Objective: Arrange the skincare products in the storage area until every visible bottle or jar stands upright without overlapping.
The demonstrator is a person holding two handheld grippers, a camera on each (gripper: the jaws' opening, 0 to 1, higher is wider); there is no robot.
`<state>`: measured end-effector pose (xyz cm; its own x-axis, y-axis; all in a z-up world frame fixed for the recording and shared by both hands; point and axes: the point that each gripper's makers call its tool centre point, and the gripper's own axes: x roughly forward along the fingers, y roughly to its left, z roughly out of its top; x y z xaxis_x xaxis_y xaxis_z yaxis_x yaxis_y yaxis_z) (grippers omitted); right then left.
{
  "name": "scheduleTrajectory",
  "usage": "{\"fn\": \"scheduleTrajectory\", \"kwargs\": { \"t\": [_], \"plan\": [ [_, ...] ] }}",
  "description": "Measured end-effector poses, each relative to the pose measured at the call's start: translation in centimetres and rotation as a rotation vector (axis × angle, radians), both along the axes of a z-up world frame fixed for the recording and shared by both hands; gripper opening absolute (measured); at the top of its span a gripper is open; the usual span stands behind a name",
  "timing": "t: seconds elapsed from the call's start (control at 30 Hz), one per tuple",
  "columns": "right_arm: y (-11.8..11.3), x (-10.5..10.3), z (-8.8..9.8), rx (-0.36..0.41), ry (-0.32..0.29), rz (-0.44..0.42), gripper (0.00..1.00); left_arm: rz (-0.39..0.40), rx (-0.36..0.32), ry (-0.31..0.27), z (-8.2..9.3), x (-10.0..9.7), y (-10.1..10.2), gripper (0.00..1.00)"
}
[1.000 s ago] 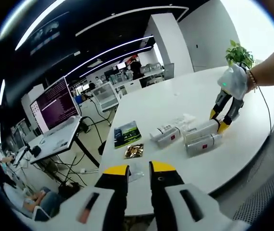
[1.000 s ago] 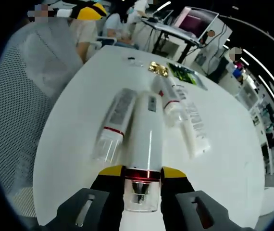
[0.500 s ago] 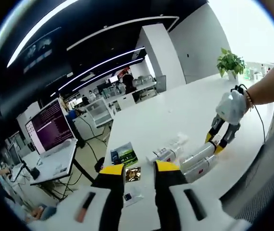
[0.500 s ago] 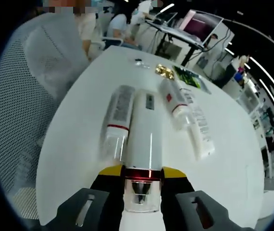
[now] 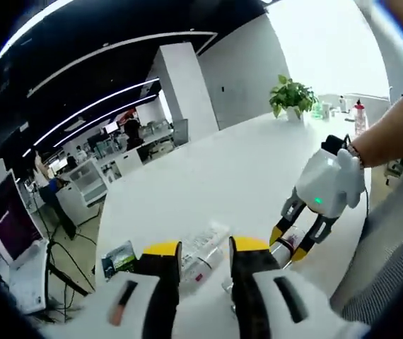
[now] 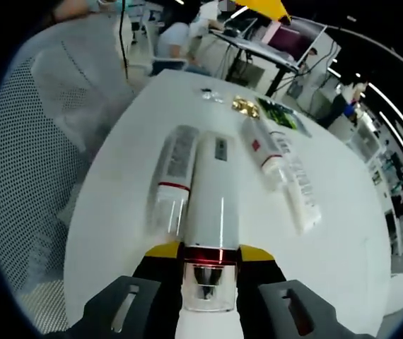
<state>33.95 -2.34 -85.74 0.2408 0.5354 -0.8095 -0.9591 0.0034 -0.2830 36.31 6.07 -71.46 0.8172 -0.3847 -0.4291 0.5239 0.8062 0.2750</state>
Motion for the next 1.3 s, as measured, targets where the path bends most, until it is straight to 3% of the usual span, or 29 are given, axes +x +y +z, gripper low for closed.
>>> {"fn": "scheduleTrajectory", "kwargs": {
  "t": [0.1,0.17,0.33,0.43,0.63,0.73,0.77,0.83,1.0,1.1,1.17,1.2,1.3],
  "plan": [
    [0.0,-0.4,0.0,-0.004,0.003,0.000,0.24,-0.076,0.029,0.093,-3.3,-0.9,-0.5,0.25],
    [0.0,-0.6,0.0,-0.005,0.001,0.014,0.24,-0.110,0.110,0.180,-5.2,-1.8,0.1,0.27],
    [0.1,-0.7,-0.1,-0.006,0.006,0.016,0.24,-0.118,0.087,0.234,-6.2,-2.1,-0.4,0.28],
    [0.1,-0.8,-0.1,0.000,0.003,0.022,0.24,-0.171,0.152,0.256,-7.2,-2.8,-1.0,0.32],
    [0.2,-1.1,-0.1,-0.003,0.016,0.046,0.24,-0.226,0.193,0.300,-9.4,-2.4,-2.0,0.33],
    [0.2,-1.1,-0.1,-0.009,0.018,0.052,0.24,-0.223,0.196,0.437,-11.8,-3.0,-1.6,0.34],
    [0.3,-1.1,-0.1,-0.010,0.018,0.052,0.24,-0.257,0.148,0.436,-12.0,-2.9,-2.5,0.30],
    [0.3,-1.2,-0.1,-0.016,0.022,0.060,0.24,-0.254,0.146,0.444,-12.0,-2.8,-2.1,0.33],
    [0.5,-1.2,-0.2,-0.039,0.034,0.087,0.24,-0.283,0.237,0.459,-13.9,-2.8,-1.3,0.37],
    [0.5,-1.2,-0.2,-0.050,0.046,0.091,0.24,-0.305,0.271,0.444,-14.1,-2.7,-1.5,0.38],
    [0.5,-1.2,-0.2,-0.050,0.049,0.093,0.24,-0.325,0.339,0.423,-14.4,-2.7,-1.2,0.36],
    [0.5,-1.2,-0.2,-0.049,0.050,0.093,0.24,-0.359,0.341,0.393,-13.9,-2.6,-1.5,0.37],
    [0.5,-1.1,-0.2,-0.048,0.051,0.090,0.24,-0.332,0.303,0.435,-14.1,-2.6,-1.5,0.37]
  ]
}}
